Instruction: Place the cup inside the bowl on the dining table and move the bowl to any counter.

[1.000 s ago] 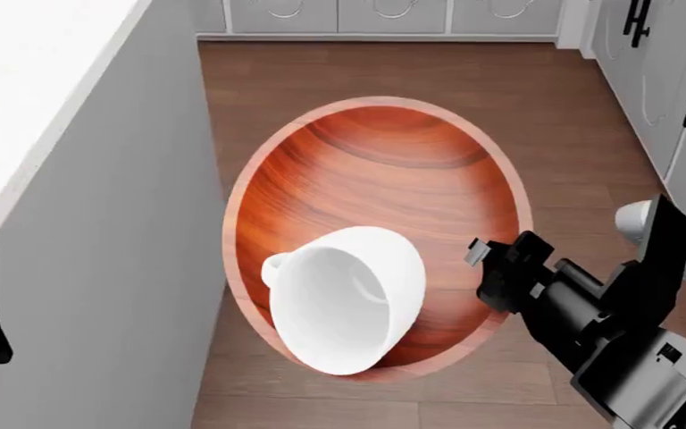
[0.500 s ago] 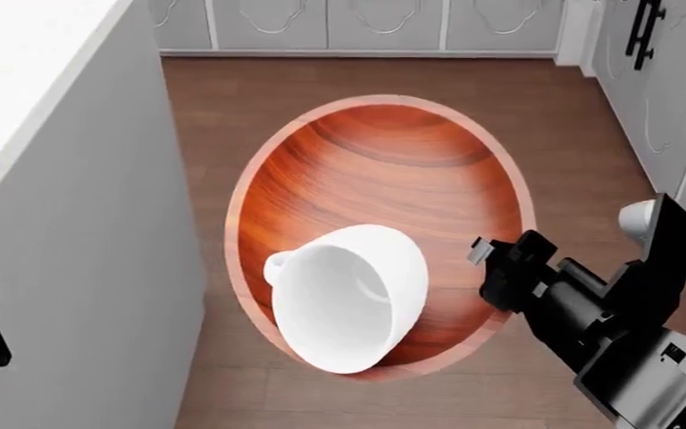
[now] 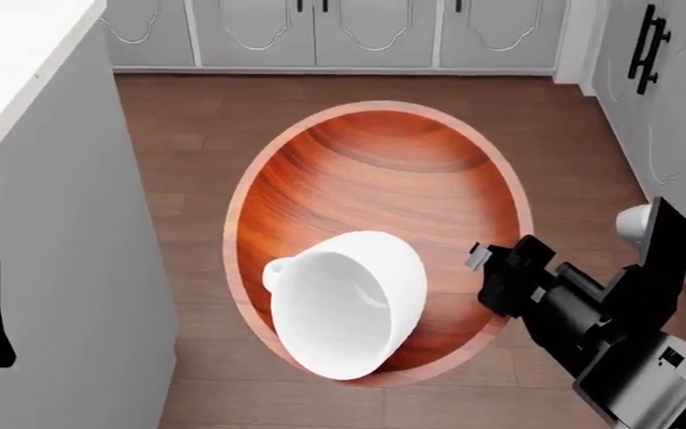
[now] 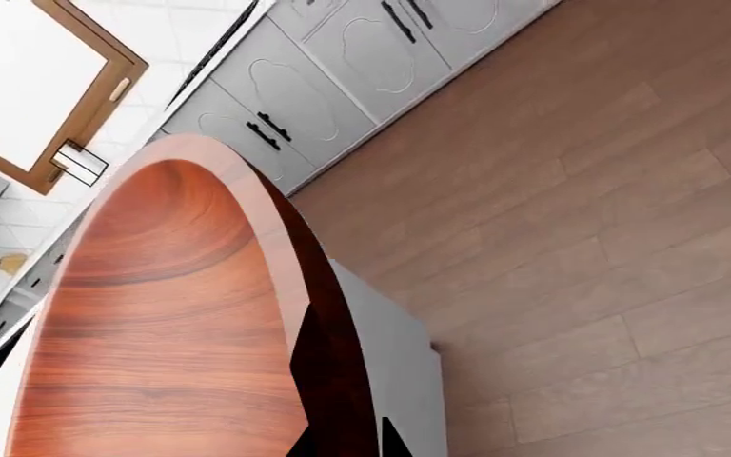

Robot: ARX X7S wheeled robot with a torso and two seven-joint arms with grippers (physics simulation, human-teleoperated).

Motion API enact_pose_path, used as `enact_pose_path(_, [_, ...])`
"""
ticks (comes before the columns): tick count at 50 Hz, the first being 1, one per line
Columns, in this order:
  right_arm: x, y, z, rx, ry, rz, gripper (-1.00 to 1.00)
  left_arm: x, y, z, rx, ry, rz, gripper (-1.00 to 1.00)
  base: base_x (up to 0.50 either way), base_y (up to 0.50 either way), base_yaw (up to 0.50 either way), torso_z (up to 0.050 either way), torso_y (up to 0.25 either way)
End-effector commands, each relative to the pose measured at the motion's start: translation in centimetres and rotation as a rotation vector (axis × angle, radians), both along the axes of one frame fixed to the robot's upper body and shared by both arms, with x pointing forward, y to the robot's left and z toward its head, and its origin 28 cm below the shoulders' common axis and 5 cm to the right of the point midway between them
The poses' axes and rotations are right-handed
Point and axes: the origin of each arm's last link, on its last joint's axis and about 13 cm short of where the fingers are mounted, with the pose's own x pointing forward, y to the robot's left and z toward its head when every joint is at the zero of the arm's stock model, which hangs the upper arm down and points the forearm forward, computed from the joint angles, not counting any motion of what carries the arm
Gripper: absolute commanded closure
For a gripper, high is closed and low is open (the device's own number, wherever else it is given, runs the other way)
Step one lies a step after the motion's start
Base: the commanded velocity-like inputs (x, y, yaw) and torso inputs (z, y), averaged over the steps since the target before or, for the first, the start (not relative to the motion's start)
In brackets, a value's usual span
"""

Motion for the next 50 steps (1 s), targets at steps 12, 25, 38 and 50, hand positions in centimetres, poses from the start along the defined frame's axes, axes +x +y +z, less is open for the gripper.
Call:
enact_pose_path(12, [0.15, 0.10, 0.38, 0.041, -0.044, 0.016, 1.00, 0.38, -0.30, -0.12, -0.005, 0.001, 0.010, -1.00, 0.50, -0.10, 0.00, 0.001, 0.002])
enact_pose_path(25, [0.16, 0.11, 0.16, 0.039, -0.047, 0.016, 1.00, 0.27, -0.13, -0.49, -0.008, 0.004, 0.012, -1.00, 0.50, -0.02, 0.00, 0.000, 0.002])
enact_pose_path(38, [0.05, 0.05, 0.10, 0.044, -0.049, 0.013, 1.00, 0.08, 0.18, -0.35, -0.007, 0.003, 0.011, -1.00, 0.50, 0.00, 0.00, 0.000, 0.002])
enact_pose_path(50, [-0.14, -0.09, 0.35, 0.043, -0.050, 0.015, 1.00, 0.19, -0.02, -0.04, -0.006, 0.000, 0.004, -1.00, 0.50, 0.00, 0.00, 0.001, 0.002])
